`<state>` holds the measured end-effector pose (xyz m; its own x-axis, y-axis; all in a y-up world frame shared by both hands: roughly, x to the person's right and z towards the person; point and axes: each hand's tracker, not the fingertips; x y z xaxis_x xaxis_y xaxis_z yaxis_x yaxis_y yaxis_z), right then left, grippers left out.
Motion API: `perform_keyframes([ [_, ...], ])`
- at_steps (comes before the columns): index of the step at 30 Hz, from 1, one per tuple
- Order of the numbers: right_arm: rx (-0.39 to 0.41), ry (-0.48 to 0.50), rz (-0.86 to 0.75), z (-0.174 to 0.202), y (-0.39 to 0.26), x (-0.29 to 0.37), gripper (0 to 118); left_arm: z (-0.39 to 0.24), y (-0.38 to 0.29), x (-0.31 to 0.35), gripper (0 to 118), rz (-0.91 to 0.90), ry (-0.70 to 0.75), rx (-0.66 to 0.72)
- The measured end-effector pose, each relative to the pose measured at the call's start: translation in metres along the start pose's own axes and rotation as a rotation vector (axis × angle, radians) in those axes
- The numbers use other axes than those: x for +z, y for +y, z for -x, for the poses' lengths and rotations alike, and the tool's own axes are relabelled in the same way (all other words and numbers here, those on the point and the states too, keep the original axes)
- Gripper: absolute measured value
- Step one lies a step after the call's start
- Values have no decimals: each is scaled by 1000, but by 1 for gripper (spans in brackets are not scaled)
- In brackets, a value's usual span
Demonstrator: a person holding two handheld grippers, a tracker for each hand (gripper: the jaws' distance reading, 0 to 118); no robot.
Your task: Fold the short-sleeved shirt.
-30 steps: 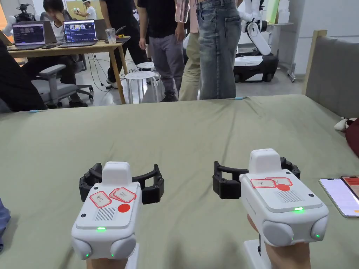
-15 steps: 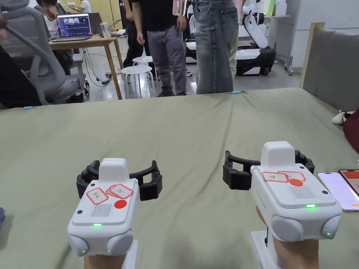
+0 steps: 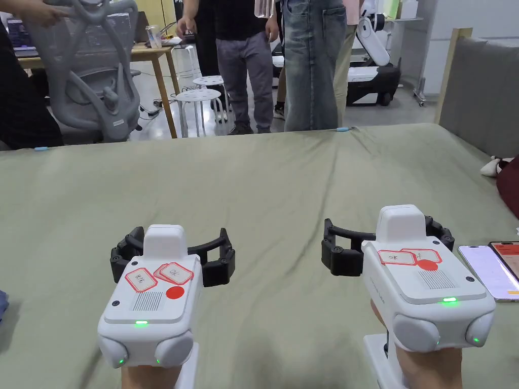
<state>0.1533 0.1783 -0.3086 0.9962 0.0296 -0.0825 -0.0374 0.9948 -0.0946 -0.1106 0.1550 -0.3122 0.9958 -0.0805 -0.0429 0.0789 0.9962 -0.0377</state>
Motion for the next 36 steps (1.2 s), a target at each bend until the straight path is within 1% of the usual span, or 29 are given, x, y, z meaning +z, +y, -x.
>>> perform_keyframes([
  [8,5,-10,-3,1,-2,2,118,-1,3,1,118,-5,0,-5],
  [21,-1,-5,8,-11,-4,5,118,-5,2,3,118,-2,-5,-10],
  [27,6,-1,11,-15,-5,5,118,-7,0,3,118,1,-11,7],
  [31,12,5,7,-16,-4,5,118,-9,1,2,118,7,-15,-11],
  [36,13,-6,7,-18,-2,5,118,-8,3,2,118,4,-21,1],
])
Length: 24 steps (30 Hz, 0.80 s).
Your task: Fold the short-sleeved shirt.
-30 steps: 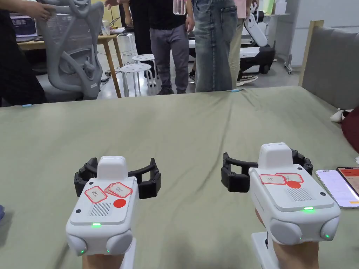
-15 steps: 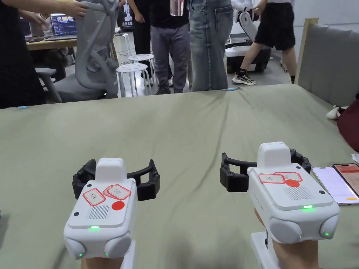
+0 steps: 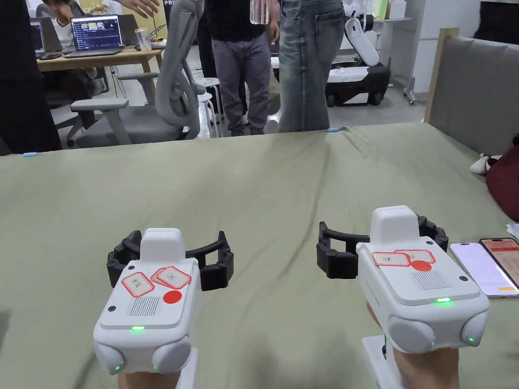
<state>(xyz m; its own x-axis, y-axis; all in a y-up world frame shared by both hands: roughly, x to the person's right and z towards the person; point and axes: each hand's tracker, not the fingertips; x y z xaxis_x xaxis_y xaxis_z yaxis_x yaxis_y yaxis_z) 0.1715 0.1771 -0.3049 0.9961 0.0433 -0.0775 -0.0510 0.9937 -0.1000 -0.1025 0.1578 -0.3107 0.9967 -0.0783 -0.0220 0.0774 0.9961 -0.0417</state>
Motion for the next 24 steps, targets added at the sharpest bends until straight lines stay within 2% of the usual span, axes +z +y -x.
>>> perform_keyframes([
  [18,21,0,3,16,1,-5,118,-1,2,-1,118,-4,-9,-13],
  [20,-3,24,-12,18,1,-6,118,-1,2,-1,118,-3,-12,-13],
  [22,-68,50,35,16,3,-8,118,-1,2,-1,118,-4,-11,-13],
  [24,-72,43,91,23,6,-13,118,-1,2,-1,118,-4,-11,-14],
])
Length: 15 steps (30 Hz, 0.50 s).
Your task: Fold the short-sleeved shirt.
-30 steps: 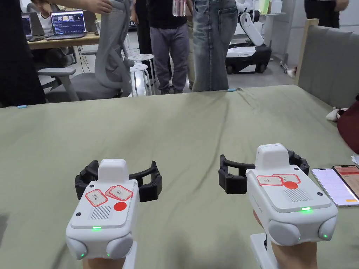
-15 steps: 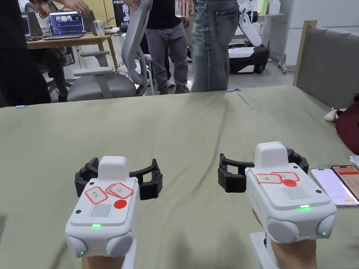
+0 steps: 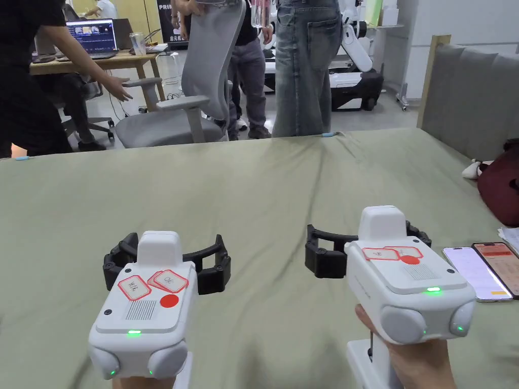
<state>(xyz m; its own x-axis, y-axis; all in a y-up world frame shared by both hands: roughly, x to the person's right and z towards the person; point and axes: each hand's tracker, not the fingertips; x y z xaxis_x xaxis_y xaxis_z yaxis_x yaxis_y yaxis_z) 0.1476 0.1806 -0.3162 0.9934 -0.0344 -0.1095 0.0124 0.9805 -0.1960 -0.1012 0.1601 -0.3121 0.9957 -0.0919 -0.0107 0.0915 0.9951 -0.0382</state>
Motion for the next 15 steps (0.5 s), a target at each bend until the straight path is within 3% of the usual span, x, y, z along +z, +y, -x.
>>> perform_keyframes([
  [5,12,-232,75,27,8,-3,118,0,2,0,118,0,3,6],
  [7,-18,-205,116,29,11,-5,118,0,2,-1,118,8,5,4],
  [11,-138,-13,90,22,12,-1,118,-1,-1,-2,118,20,3,-11],
  [15,-155,-35,104,19,14,0,118,1,-2,0,118,23,8,-13],
])
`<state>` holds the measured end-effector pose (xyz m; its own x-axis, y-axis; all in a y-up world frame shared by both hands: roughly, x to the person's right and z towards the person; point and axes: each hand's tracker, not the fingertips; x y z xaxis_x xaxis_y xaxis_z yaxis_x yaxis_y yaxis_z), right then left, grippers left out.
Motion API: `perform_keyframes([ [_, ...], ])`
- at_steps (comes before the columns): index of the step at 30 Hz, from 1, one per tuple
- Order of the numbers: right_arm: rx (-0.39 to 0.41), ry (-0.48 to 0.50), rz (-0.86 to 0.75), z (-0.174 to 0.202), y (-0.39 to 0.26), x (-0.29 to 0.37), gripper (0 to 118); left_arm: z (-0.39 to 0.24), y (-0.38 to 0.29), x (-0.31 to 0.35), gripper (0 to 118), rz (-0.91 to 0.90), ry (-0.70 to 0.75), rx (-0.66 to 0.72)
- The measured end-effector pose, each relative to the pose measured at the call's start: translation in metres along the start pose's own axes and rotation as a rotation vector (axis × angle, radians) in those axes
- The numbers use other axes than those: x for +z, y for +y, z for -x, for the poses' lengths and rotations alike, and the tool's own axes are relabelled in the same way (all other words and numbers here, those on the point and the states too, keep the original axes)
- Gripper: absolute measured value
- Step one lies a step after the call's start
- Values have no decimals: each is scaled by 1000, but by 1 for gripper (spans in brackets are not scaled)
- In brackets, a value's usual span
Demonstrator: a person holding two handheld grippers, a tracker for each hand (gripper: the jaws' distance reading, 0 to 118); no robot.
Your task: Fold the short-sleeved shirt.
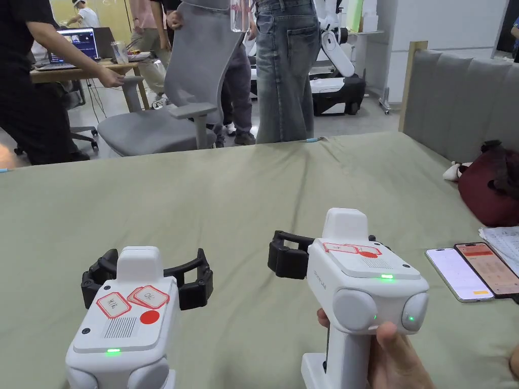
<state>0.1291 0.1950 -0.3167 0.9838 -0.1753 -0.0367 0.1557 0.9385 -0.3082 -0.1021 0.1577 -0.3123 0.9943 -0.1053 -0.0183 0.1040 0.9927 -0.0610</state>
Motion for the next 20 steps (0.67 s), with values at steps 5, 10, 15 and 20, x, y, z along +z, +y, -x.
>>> perform_keyframes([
  [5,73,-44,-9,1,-1,1,118,3,0,0,118,4,13,14],
  [10,33,-45,21,-8,2,-1,118,1,1,1,118,-1,7,11],
  [15,33,-28,4,-15,-1,5,118,1,1,2,118,3,3,16],
  [20,122,-71,-50,-12,-3,12,118,1,1,2,118,4,4,23],
])
